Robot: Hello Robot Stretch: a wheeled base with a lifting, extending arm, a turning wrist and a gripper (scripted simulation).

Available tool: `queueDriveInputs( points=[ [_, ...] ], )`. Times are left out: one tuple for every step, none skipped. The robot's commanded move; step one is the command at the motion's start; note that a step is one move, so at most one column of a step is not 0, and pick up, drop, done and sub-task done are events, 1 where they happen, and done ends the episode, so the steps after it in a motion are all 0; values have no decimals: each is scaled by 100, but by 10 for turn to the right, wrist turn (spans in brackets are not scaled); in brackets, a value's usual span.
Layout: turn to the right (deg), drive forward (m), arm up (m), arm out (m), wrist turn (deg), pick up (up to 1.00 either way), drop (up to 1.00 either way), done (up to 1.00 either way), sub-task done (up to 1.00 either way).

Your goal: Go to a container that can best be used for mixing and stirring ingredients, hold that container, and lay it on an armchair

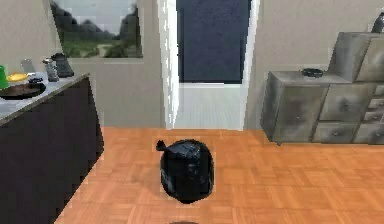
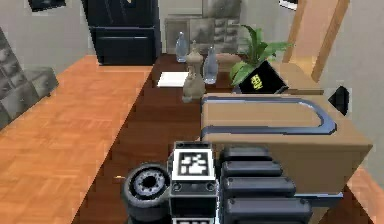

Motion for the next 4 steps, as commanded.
queueDriveInputs(
  points=[
    [0, 45, 0, 0, 0, 0, 0, 0, 0],
    [330, 0, 0, 0, 0, 0, 0, 0, 0],
    [0, 60, 0, 0, 0, 0, 0, 0, 0],
    [-270, 0, 0, 0, 0, 0, 0, 0, 0]
  ],
)
